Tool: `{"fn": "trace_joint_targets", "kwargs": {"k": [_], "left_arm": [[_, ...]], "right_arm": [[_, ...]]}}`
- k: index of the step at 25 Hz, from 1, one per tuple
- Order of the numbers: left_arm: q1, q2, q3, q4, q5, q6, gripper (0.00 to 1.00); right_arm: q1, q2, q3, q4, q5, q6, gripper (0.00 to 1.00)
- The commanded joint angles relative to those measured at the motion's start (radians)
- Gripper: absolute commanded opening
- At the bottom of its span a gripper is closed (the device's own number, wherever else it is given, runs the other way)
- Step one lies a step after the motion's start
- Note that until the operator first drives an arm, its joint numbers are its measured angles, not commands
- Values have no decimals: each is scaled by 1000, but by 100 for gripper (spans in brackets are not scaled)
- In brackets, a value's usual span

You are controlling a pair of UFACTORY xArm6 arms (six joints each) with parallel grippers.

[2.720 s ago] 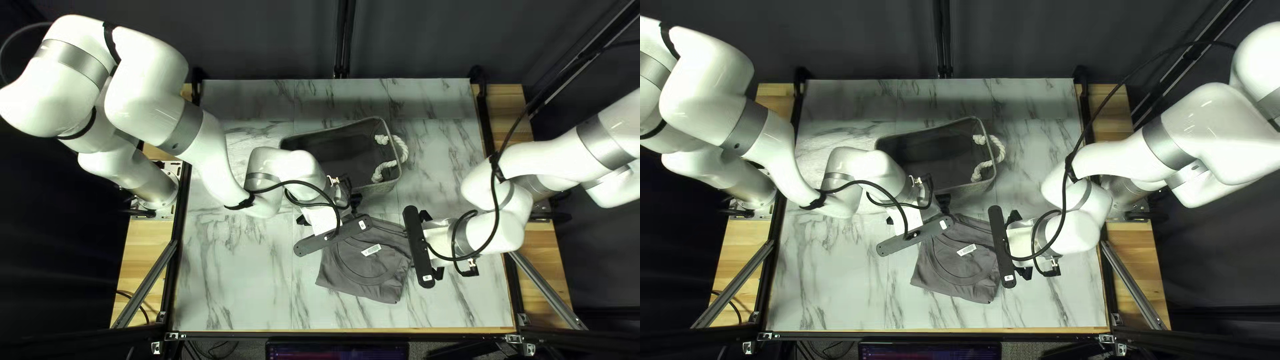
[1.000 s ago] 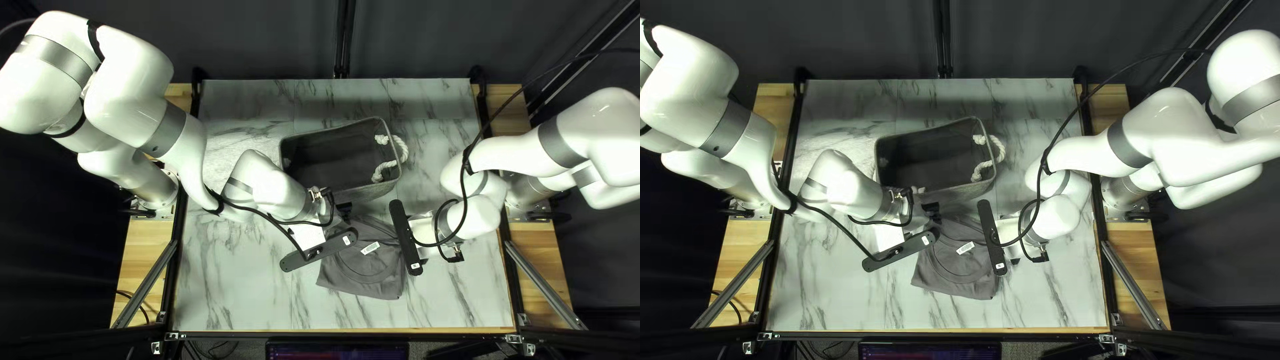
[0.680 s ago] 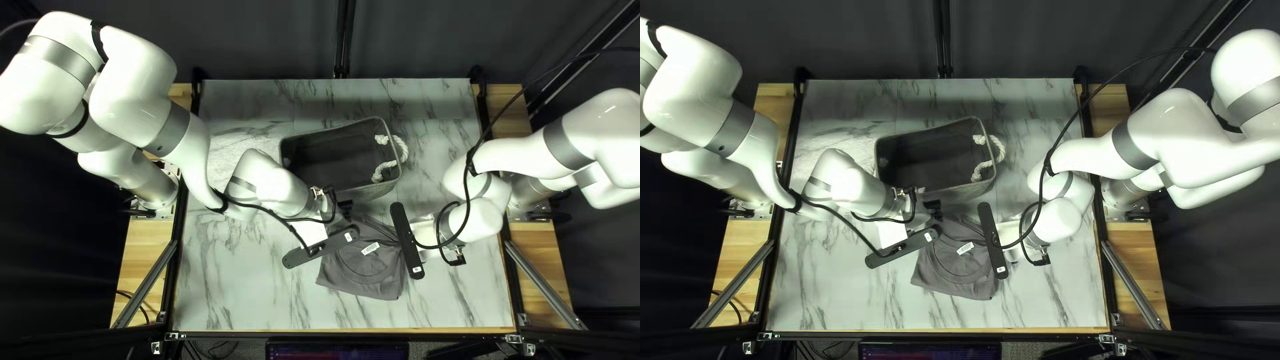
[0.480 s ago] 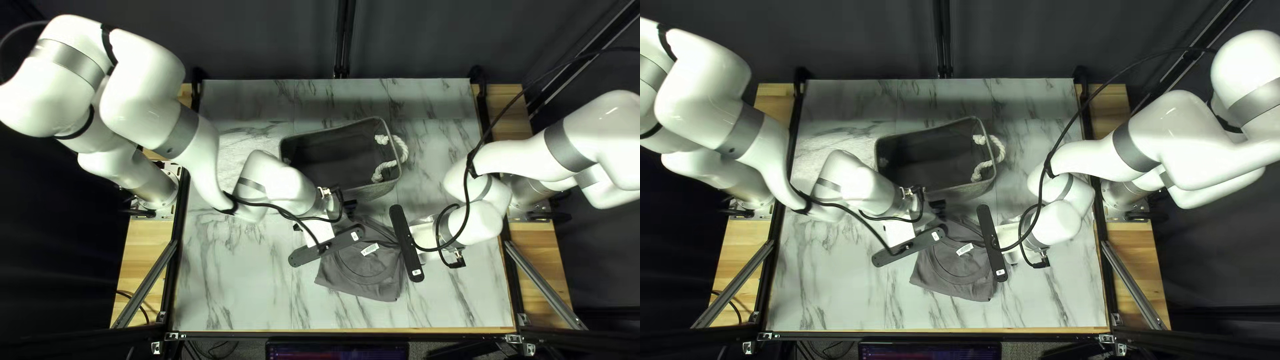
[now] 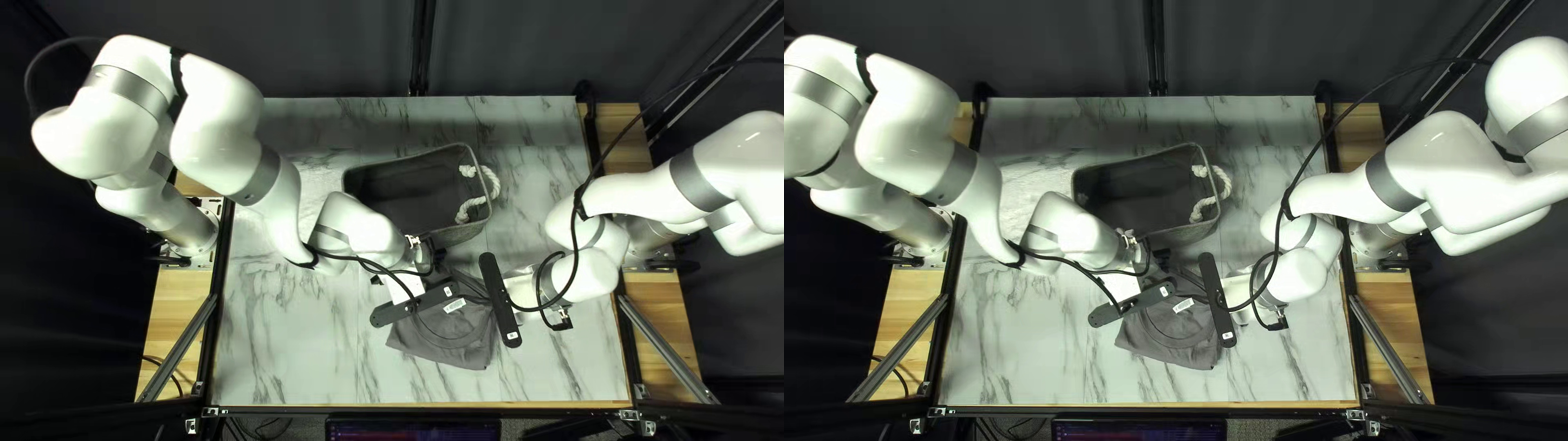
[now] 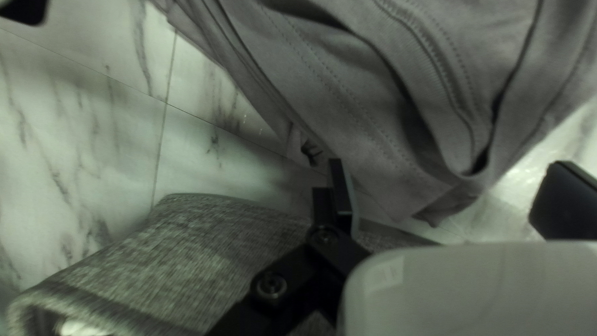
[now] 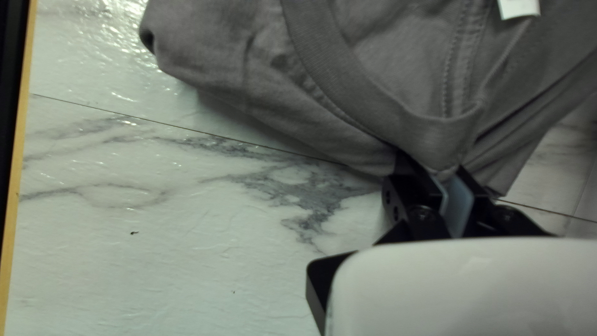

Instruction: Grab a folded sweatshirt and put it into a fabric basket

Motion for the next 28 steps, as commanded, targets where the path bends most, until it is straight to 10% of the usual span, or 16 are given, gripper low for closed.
{"fn": "trace_joint_targets", "kwargs": {"k": [1, 21, 23, 25, 28], "left_arm": [[4, 15, -5, 11, -4, -18, 100], [31, 46, -46, -152, 19, 168, 94], [35, 55, -55, -163, 21, 182, 83], [37, 68, -65, -181, 22, 197, 8], [36, 71, -67, -200, 24, 214, 1]], "right_arm": [[3, 0, -1, 7, 3, -5, 0], [14, 2, -10, 12, 19, -5, 0], [15, 1, -10, 20, 20, -11, 0], [16, -1, -10, 25, 22, -16, 0], [14, -1, -11, 23, 22, -15, 0]]}}
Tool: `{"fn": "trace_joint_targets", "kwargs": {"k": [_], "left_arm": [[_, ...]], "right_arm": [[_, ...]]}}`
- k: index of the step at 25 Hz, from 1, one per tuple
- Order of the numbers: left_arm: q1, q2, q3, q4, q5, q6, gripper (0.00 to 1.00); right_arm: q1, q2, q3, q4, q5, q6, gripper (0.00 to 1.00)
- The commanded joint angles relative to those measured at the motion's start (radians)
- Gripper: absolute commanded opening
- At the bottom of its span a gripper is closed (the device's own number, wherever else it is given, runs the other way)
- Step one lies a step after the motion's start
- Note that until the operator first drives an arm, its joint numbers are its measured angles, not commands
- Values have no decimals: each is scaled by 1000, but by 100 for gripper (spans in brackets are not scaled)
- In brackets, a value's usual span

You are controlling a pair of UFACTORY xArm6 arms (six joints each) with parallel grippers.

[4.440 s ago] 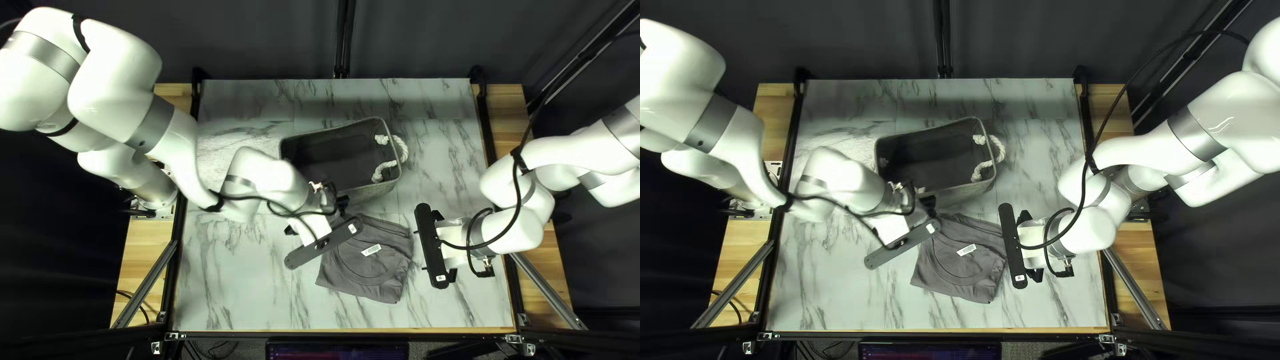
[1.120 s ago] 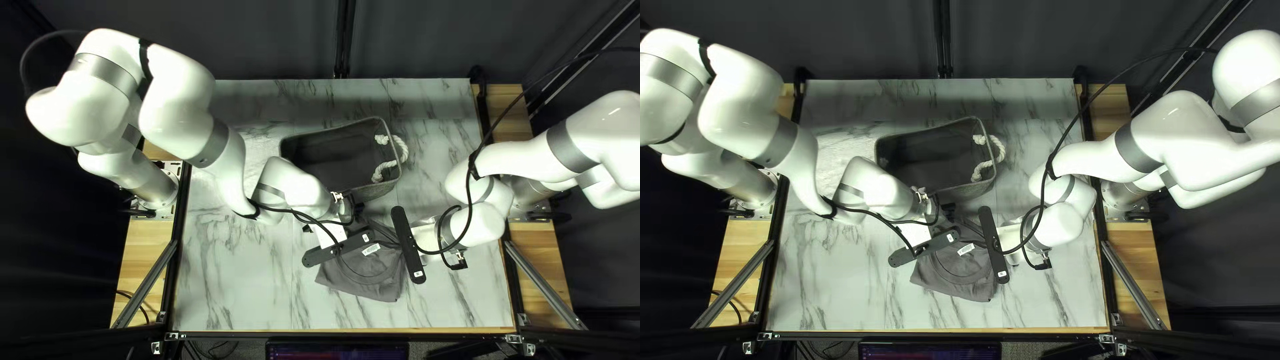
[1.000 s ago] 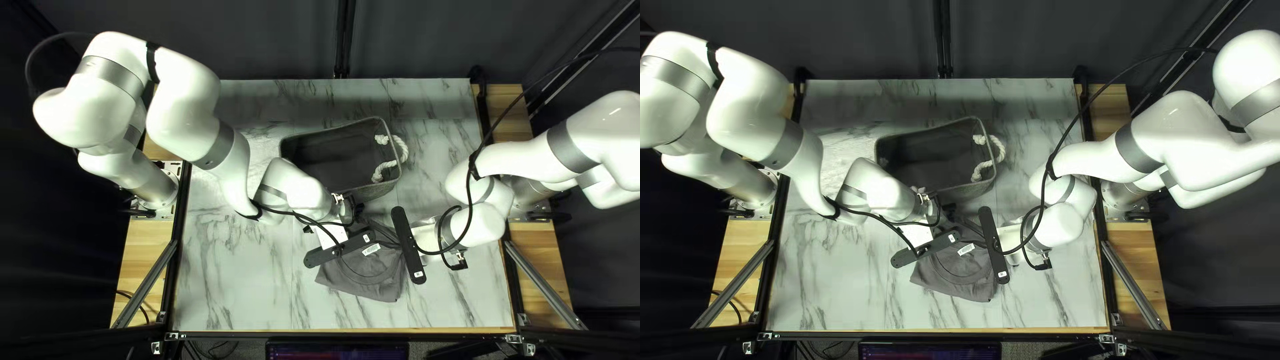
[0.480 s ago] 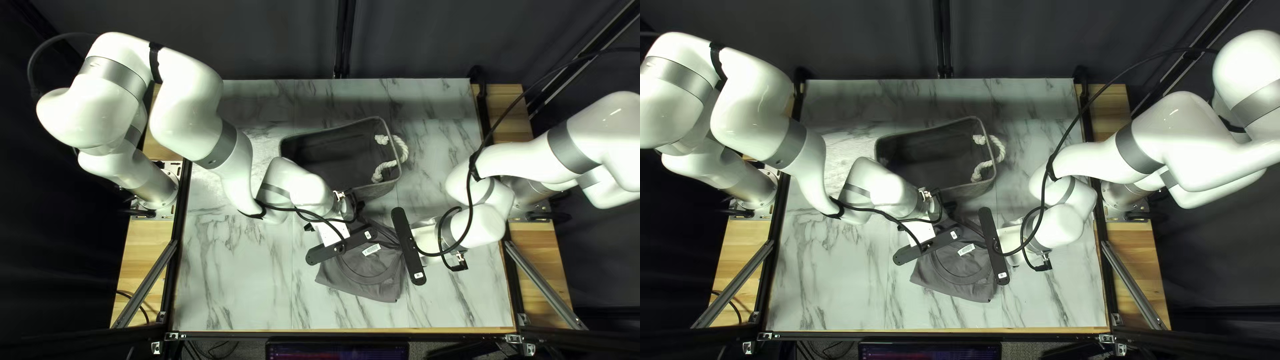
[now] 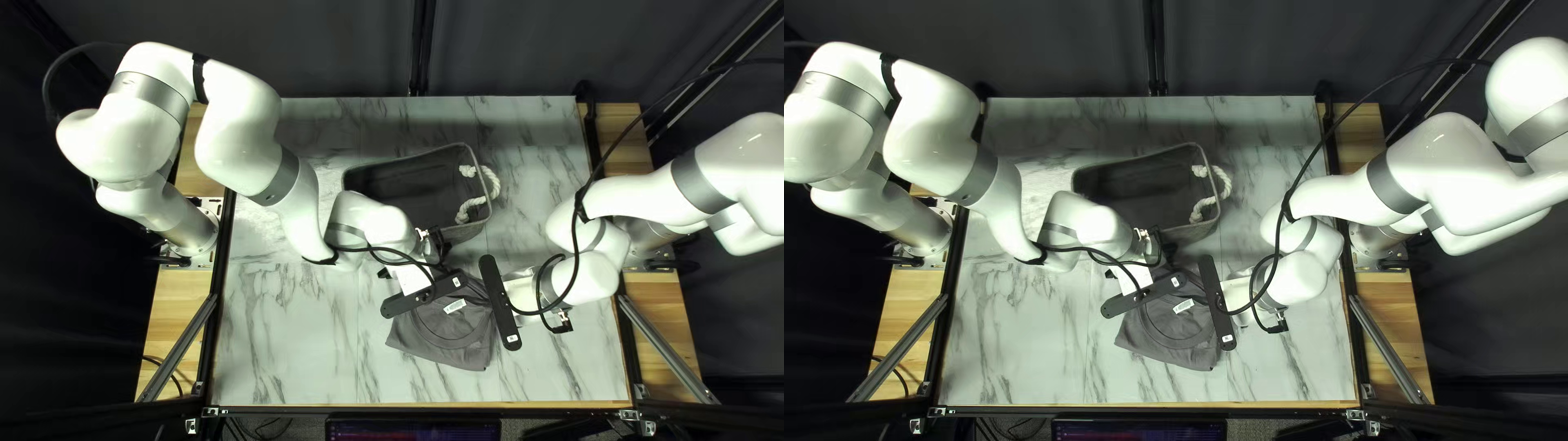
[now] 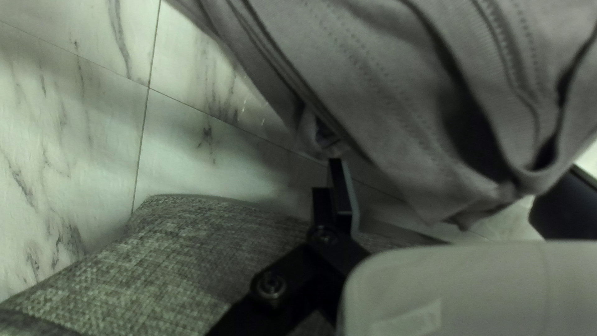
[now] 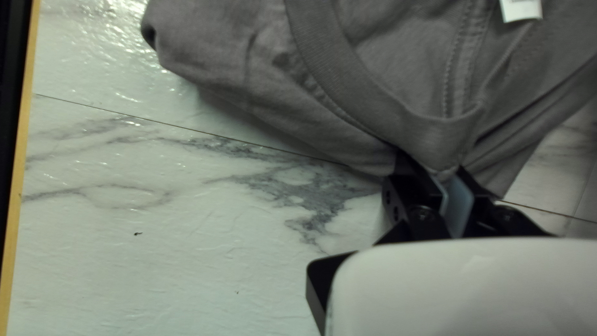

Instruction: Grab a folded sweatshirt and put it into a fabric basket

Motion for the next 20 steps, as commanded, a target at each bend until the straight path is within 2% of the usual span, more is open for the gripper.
{"fn": "trace_joint_targets", "kwargs": {"k": [1, 11, 15, 20], "left_arm": [[-2, 5, -3, -26, 3, 21, 0], [-32, -26, -10, -3, 31, -10, 0], [-52, -46, -15, 9, 50, -26, 0], [-79, -116, 8, 54, 80, -81, 0]], "right_arm": [[-1, -1, -1, -3, 1, 2, 0], [9, -22, 4, -12, 20, 24, 0], [43, -52, -11, 59, 70, -24, 0], [109, -89, -63, 177, 192, -107, 1]]}}
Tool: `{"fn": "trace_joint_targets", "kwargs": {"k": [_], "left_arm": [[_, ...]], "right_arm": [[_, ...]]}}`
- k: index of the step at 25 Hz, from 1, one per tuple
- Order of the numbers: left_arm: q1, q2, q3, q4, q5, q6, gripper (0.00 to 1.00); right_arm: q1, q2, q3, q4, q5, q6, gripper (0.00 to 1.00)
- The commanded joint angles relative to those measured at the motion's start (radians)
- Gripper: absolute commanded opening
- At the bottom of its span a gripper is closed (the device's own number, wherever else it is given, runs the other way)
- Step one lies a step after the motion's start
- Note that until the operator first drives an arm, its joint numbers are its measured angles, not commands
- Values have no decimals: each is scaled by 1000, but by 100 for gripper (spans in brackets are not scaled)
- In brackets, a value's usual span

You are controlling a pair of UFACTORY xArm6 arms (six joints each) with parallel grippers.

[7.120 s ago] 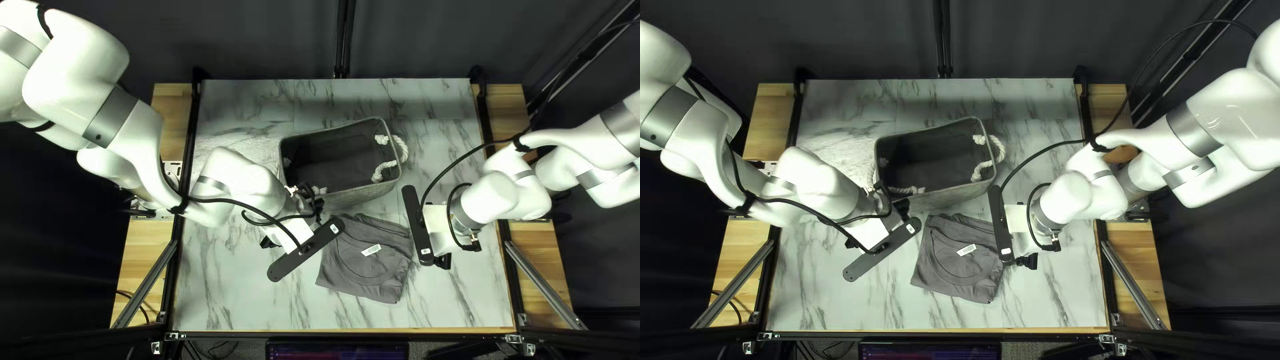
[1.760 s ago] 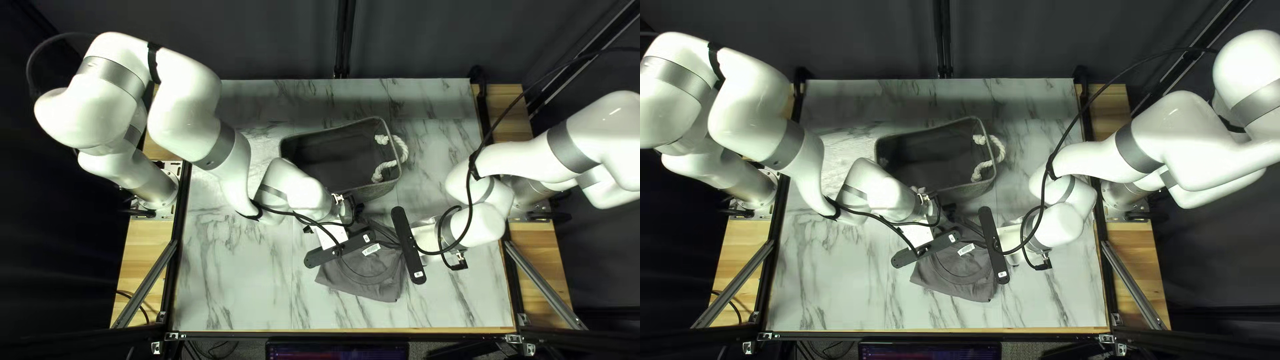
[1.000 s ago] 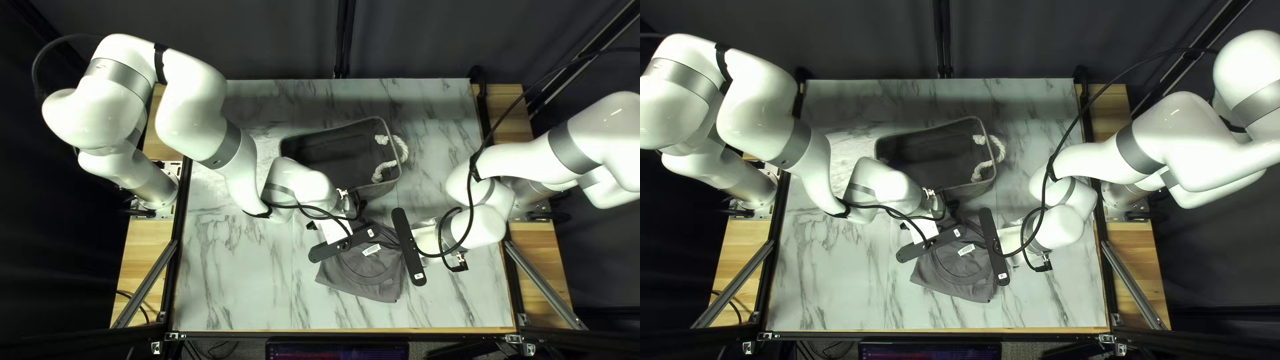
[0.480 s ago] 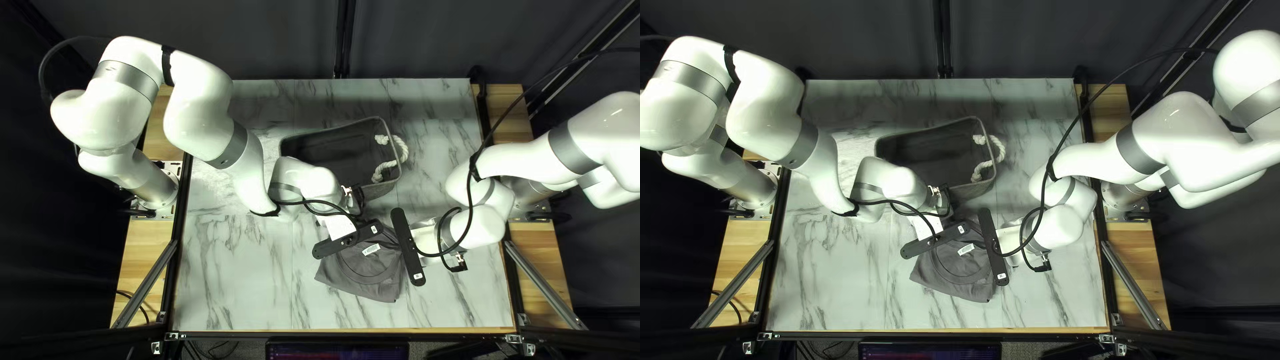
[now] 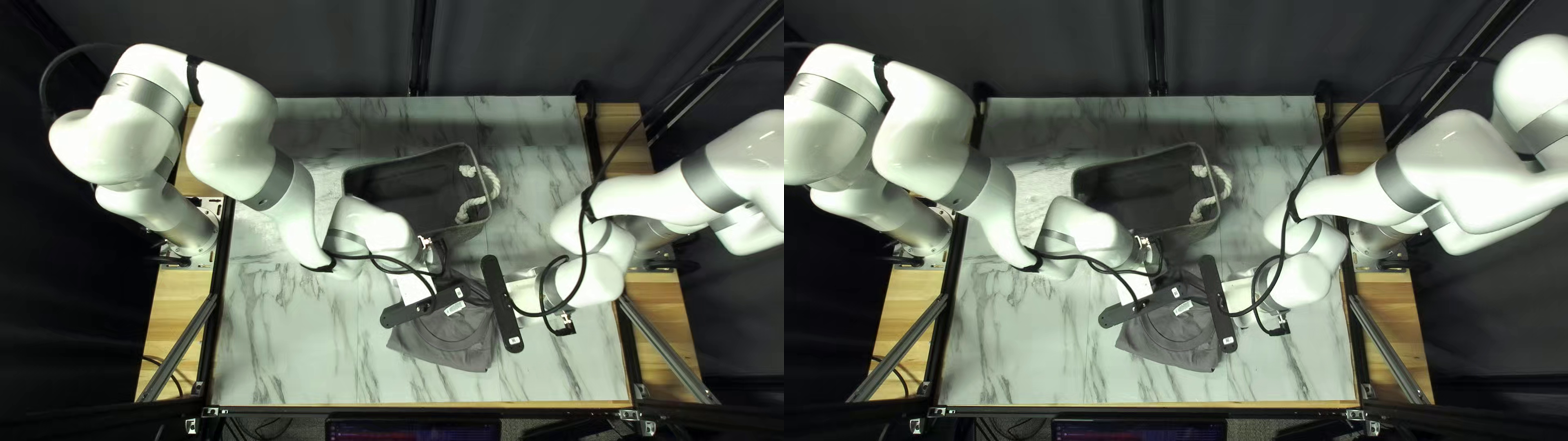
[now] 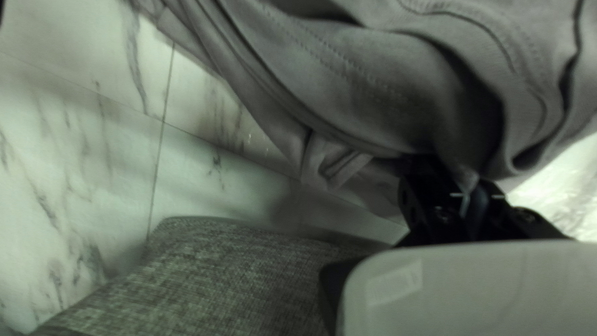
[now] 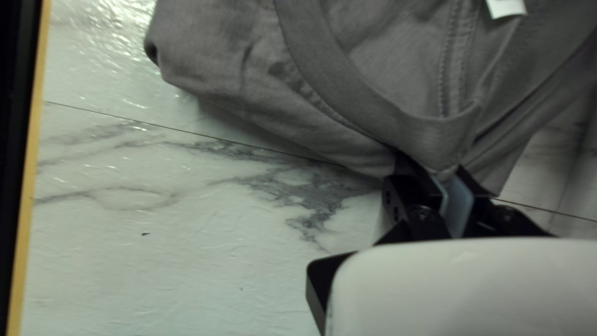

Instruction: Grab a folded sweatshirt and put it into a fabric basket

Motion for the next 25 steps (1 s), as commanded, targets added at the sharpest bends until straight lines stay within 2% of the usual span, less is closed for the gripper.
{"fn": "trace_joint_targets", "kwargs": {"k": [1, 6, 10, 15, 19, 25], "left_arm": [[-20, -80, 34, 50, 30, -61, 0], [-26, -174, 80, 84, 63, -104, 0], [-16, -230, 105, 76, 89, -89, 0], [4, -271, 112, 55, 121, -52, 0], [34, -322, 113, 25, 172, 7, 0], [78, -434, 130, 4, 254, 79, 0]], "right_arm": [[53, -47, -38, 91, 110, -67, 1], [60, -99, -29, 113, 156, -94, 1], [39, -135, -20, 139, 171, -145, 2], [-33, -218, -29, 242, 233, -339, 3], [-93, -275, -97, 325, 357, -503, 3], [-162, -301, -219, 358, 514, -629, 4]]}}
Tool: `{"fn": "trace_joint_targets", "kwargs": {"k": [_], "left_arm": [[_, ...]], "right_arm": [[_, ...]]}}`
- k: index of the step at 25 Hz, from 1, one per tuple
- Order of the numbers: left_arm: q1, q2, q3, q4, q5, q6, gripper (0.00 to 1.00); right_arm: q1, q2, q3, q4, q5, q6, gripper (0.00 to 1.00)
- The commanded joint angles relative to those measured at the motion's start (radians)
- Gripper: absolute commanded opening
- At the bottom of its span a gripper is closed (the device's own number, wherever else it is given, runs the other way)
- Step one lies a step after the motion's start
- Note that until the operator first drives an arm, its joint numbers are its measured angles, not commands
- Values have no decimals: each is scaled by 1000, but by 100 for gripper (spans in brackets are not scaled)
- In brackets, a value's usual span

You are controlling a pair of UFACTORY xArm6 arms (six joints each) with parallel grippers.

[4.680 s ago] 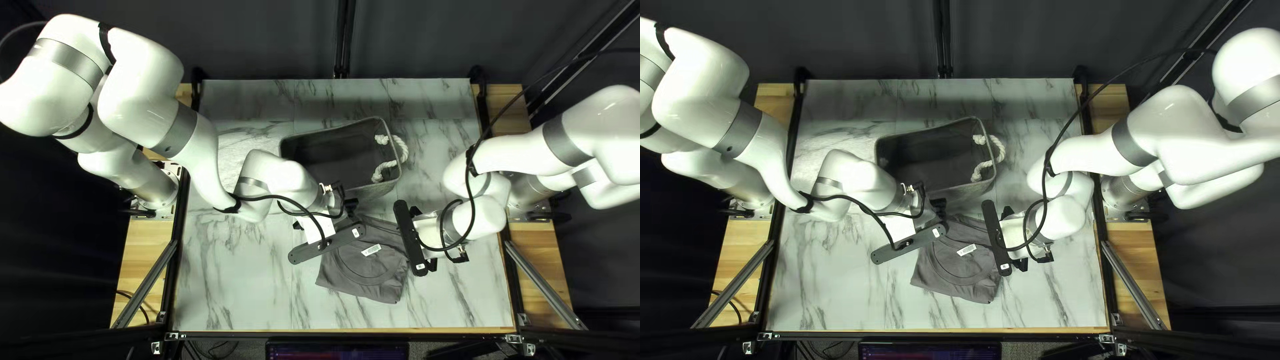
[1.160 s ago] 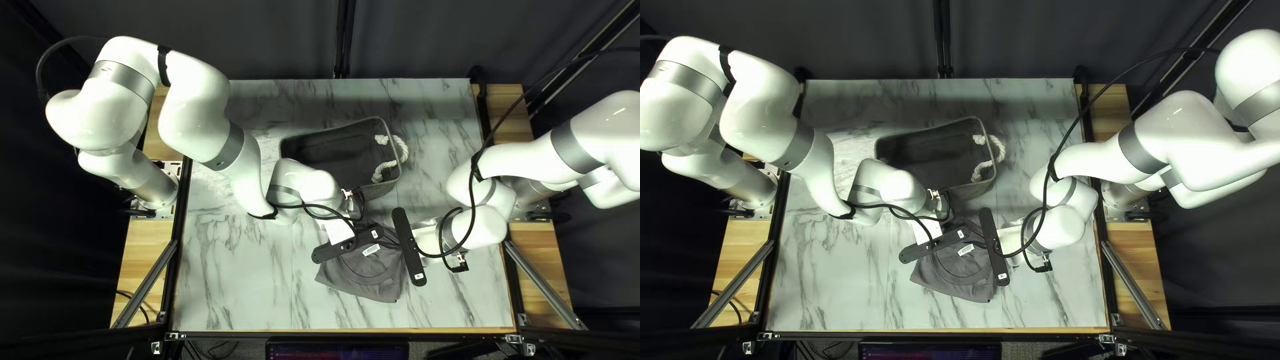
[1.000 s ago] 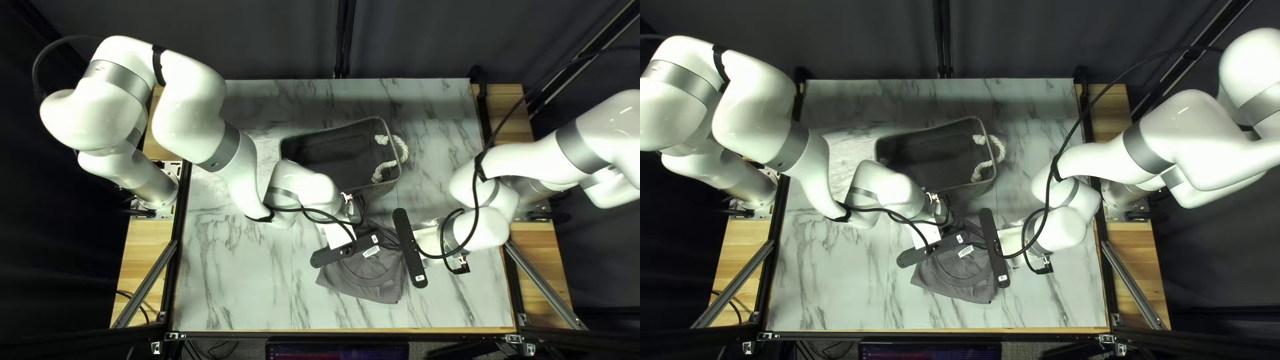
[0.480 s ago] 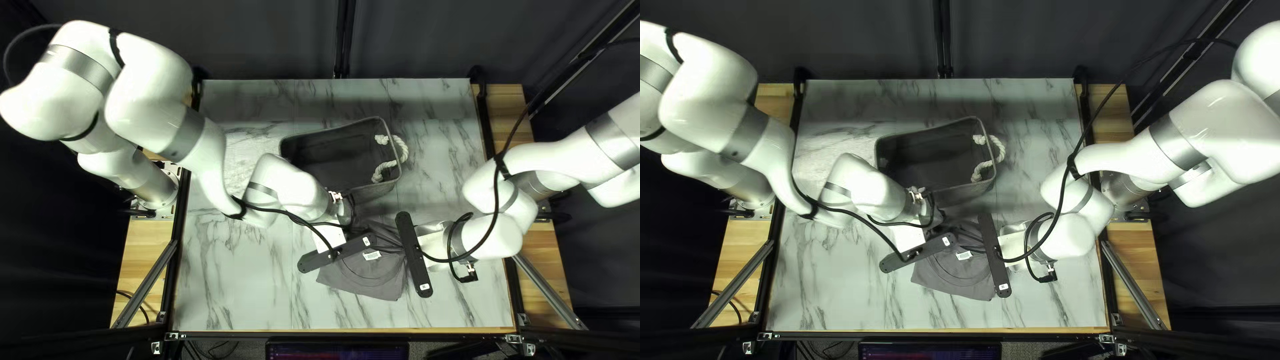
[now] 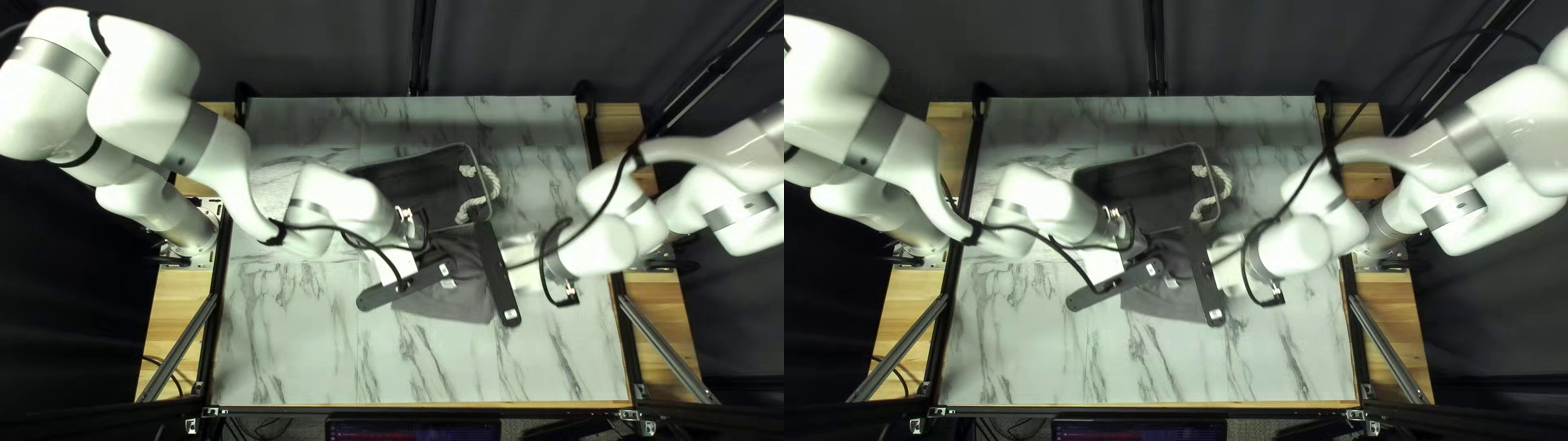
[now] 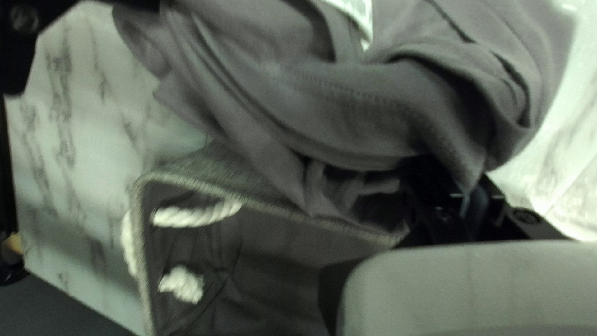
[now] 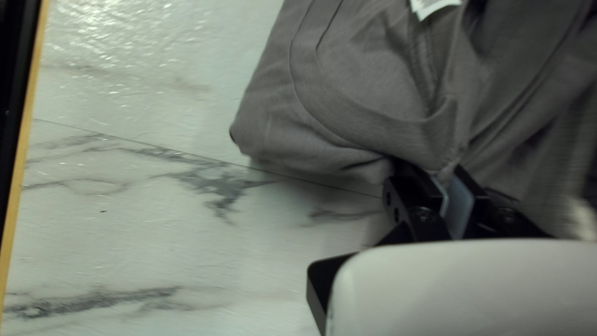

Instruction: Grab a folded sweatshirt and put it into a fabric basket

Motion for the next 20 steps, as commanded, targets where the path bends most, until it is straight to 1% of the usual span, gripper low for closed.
{"fn": "trace_joint_targets", "kwargs": {"k": [1, 6, 8, 15, 18, 20], "left_arm": [[38, -99, 20, -19, 68, 60, 0], [78, -218, 46, -29, 131, 117, 0], [99, -264, 61, -33, 150, 143, 0], [192, -384, 123, -71, 180, 257, 0], [237, -434, 162, -96, 180, 312, 0], [263, -441, 171, -115, 171, 349, 0]], "right_arm": [[-62, -18, -104, 23, 122, -102, 4], [-117, -5, -207, 19, 201, -175, 5], [-146, -6, -223, 19, 211, -207, 7], [-246, -11, -237, 42, 195, -312, 6], [-311, -10, -239, 62, 175, -379, 7], [-359, -2, -233, 79, 147, -428, 7]]}}
